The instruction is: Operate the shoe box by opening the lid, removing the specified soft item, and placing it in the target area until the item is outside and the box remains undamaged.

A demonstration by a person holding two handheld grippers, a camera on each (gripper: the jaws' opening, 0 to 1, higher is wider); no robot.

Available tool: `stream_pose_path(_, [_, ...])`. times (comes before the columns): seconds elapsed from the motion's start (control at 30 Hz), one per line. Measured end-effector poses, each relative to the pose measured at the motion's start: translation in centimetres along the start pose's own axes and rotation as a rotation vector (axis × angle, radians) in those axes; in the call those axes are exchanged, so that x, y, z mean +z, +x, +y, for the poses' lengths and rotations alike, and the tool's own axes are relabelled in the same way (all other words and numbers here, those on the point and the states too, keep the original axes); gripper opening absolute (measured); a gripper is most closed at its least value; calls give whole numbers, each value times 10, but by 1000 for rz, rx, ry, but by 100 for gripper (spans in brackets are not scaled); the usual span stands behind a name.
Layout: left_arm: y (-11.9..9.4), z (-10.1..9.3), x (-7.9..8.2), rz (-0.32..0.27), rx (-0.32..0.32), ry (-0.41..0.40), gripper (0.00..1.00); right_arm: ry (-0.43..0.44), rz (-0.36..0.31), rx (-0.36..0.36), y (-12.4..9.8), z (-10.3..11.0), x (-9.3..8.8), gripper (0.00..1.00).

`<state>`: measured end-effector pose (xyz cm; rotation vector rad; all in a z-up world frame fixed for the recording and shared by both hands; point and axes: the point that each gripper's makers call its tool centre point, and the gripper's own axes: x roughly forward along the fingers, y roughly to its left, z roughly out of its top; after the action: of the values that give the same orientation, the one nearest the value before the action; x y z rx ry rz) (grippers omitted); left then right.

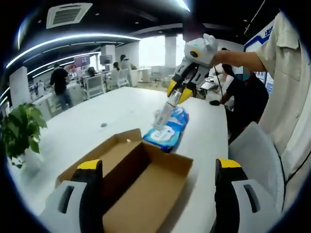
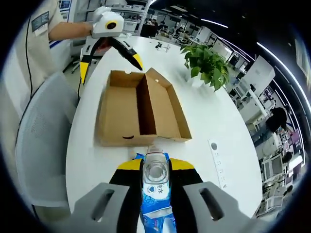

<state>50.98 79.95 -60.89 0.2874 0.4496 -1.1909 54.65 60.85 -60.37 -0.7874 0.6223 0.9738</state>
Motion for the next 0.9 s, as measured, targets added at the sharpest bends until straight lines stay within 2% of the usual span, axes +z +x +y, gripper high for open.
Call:
stream_pose_path(0.33, [-16,1,-10,4,55,-11,100,-21,71,4,6,-39,-15,17])
stream_pose_path(0.47, [-25,9,-11,-10,107,-26,100,-26,109,15,12,-51,-22,17])
stream_pose_path(0.7, [-40,22,-15,-29,179,-62,98,-23,157,49,24,-63,-31,17])
stream_pose_path(0.9, [-52,34,-24,-21,235,-89,97,-40,216,83,37,-71,-45,17])
